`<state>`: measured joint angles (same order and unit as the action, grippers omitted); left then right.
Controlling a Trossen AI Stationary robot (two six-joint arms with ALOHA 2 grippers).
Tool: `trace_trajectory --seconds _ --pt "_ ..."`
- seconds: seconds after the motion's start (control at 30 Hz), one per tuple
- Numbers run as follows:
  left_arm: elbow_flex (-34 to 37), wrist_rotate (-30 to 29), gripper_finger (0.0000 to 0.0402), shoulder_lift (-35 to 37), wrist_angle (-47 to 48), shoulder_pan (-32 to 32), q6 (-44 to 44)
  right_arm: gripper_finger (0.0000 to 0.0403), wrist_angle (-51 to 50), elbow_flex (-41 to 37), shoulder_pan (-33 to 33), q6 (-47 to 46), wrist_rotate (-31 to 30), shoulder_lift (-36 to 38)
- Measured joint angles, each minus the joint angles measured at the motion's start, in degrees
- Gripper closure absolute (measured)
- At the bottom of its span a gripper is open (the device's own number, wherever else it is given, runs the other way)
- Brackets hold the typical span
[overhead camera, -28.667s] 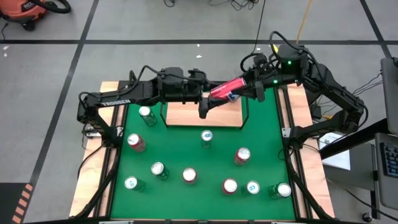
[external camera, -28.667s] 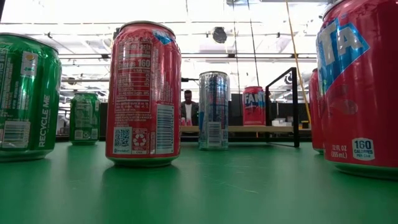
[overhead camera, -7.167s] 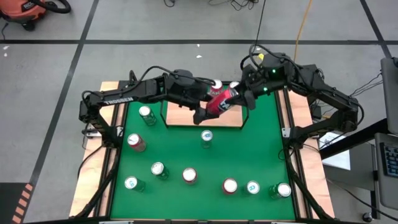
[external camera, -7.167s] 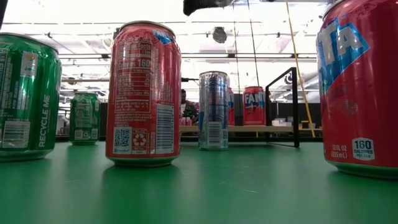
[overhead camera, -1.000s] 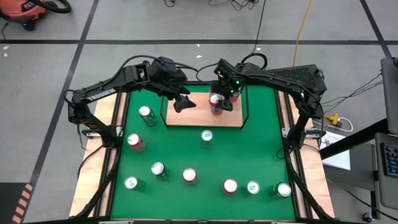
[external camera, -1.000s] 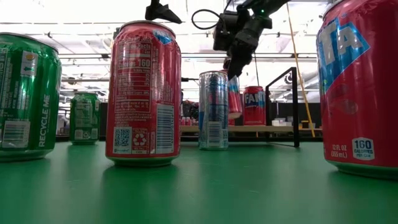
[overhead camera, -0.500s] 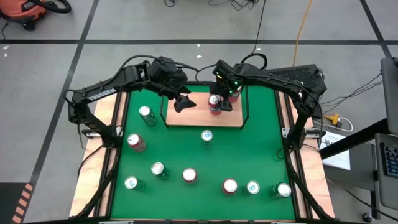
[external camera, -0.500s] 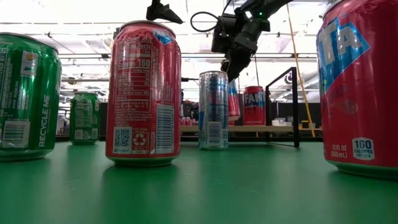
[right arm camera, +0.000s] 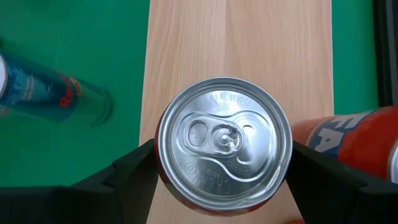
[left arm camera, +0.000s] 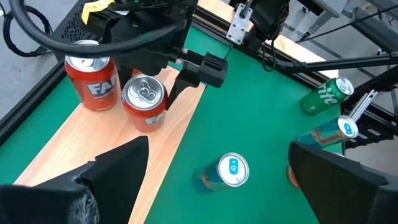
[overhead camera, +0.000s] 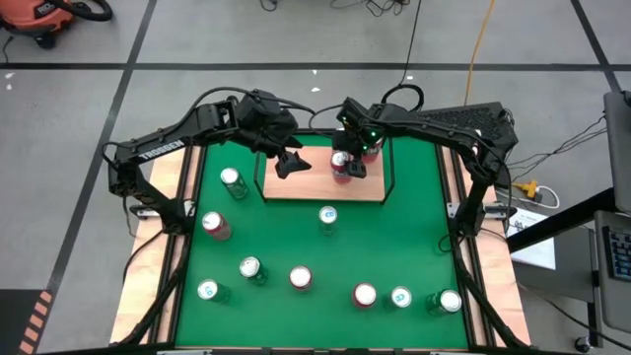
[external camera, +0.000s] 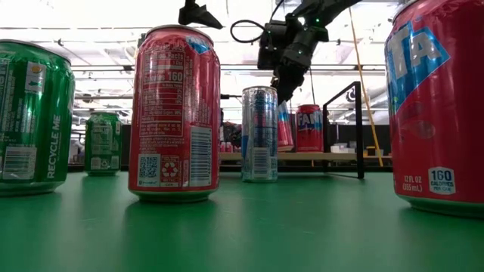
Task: Place canned beverage on shelf
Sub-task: Put the red soda can aligned with the other red soda can on the shelf
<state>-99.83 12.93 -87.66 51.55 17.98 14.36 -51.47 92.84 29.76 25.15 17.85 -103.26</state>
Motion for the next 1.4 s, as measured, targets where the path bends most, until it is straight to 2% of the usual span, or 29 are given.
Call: trace_trajectory --seconds 0.2,0.57,0.97,1.1,1.23,1.4 --pt "0.00 0.00 0.0018 0.00 0.00 0.00 -0.27 0.0108 0.33 -0.02 -0.06 -0.48 -2.29 0.00" --pt "0.00 0.00 0.0018 0.00 0.02 0.00 -0.21 0.0064 0.25 -0.02 -0.04 -1.37 -3.21 -0.02" --pt "0.00 0.02 0.0018 0.00 0.24 0.00 -0.10 0.0064 -3.91 3.44 -0.61 -5.60 -7.56 4.87" --pt "0.00 0.02 0.0018 0.00 0.42 0.00 0.18 0.0064 -4.63 3.52 -1.07 -10.98 -7.25 7.99" --pt "0.00 0.02 0.0018 0.00 0.42 0.00 -0.09 0.0069 -4.92 3.54 -3.21 -13.65 -3.27 9.38" --pt "0.00 -0.28 0.0018 0.00 0.42 0.00 -0.21 0.0105 -4.72 3.54 -6.65 -14.40 -2.72 8.82"
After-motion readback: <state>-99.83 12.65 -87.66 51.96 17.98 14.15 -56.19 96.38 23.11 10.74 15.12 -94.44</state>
